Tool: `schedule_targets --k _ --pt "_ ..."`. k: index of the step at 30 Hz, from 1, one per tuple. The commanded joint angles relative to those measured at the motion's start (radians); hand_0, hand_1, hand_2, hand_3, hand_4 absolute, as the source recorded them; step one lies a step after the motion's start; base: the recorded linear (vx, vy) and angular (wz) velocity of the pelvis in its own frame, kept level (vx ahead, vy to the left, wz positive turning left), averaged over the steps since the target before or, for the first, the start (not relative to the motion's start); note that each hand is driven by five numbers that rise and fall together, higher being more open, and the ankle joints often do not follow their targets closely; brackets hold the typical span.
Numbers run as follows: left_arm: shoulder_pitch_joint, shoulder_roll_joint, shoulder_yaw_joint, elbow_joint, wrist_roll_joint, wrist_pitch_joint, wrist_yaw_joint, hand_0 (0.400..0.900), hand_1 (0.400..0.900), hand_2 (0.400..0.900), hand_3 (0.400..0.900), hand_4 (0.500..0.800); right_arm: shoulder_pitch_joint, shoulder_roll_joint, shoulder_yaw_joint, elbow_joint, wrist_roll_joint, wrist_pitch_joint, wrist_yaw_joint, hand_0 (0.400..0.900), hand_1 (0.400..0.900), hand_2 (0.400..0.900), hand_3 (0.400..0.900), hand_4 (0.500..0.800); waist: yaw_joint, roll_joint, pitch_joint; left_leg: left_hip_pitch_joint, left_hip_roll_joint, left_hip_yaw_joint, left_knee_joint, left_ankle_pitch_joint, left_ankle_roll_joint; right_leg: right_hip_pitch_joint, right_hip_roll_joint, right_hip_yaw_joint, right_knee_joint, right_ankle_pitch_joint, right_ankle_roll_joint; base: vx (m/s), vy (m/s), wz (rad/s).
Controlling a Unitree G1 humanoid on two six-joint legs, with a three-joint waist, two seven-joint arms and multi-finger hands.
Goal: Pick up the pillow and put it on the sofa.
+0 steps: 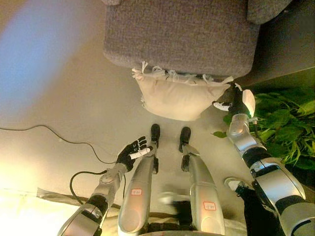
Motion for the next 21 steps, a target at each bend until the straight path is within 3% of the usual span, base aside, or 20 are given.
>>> schedule_targets --k 1,21 --pt "0.096 0.013 -0.011 -0.084 -0.06 -0.057 -0.036 0.9 0.9 0.9 0.9 0.8 -0.042 -0.128 0.0 -0.08 0.012 -0.035 -0.054 0.9 0.9 0.9 0.9 0.8 0.011 0.043 0.007 -0.066 -0.044 -0.005 0.111 -0.089 0.031 -0.03 0.021 -0.011 0.006 -0.002 0.046 0.01 0.047 0.02" --pt "0.135 0.001 -0.074 -0.123 -0.143 -0.102 -0.054 0.9 0.9 0.9 0.9 0.8 -0.269 -0.176 0.04 0.055 0.051 -0.014 -0.108 0.9 0.9 0.9 0.9 0.8 0.048 0.119 0.007 -0.252 -0.053 -0.018 0.209 -0.096 0.031 -0.206 0.009 0.013 0.17 -0.062 0.03 0.03 0.029 0.03"
